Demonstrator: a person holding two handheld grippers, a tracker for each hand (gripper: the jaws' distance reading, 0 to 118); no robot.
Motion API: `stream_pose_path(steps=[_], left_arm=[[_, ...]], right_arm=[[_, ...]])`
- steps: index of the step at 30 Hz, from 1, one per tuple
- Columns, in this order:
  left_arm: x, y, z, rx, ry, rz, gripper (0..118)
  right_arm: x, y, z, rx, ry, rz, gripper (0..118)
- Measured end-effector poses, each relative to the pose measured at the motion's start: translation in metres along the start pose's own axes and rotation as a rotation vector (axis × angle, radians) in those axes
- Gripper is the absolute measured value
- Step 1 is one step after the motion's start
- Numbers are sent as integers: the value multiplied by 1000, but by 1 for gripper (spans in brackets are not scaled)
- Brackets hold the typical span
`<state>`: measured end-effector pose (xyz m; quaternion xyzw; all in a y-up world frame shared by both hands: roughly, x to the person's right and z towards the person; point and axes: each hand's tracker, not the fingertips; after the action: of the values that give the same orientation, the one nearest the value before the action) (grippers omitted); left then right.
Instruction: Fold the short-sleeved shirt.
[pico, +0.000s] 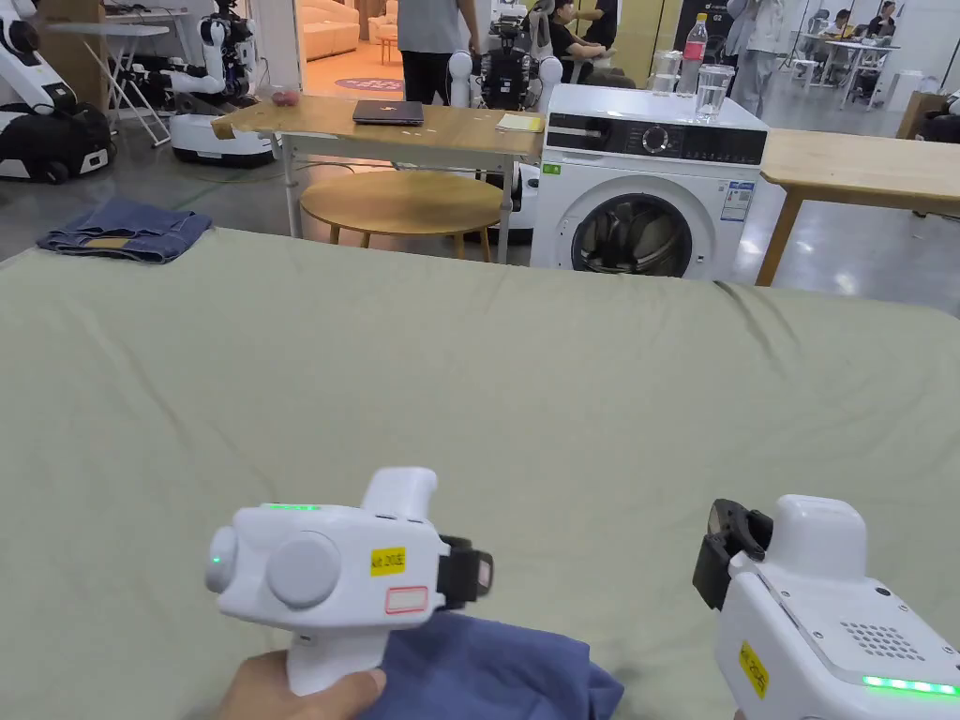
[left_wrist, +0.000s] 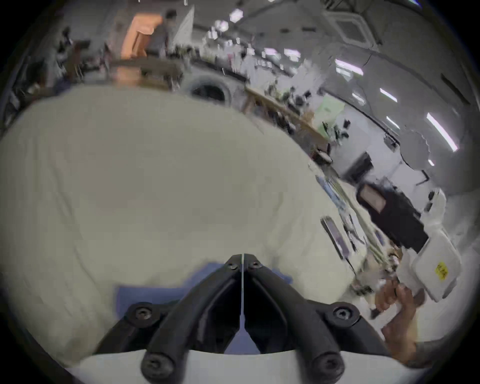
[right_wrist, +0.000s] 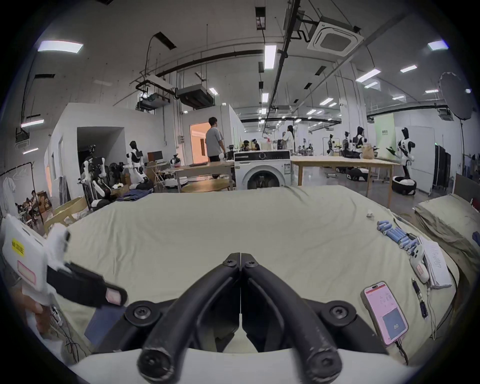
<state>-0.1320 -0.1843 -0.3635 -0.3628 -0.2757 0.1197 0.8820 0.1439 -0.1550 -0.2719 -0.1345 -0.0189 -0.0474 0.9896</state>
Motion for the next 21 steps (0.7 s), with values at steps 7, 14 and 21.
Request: stream_pose_path(steps=[7, 14, 21], left_arm=[[-14, -7, 53, 447, 328, -141, 0], [-23, -15, 78, 672, 544, -197, 0], [-35, -15, 86, 627, 510, -171, 0]], right_arm=[[-19, 6, -8, 86, -32, 31, 0], [-28, 7, -16, 152, -77, 73, 0], [-38, -14, 8, 13, 58, 54, 0]])
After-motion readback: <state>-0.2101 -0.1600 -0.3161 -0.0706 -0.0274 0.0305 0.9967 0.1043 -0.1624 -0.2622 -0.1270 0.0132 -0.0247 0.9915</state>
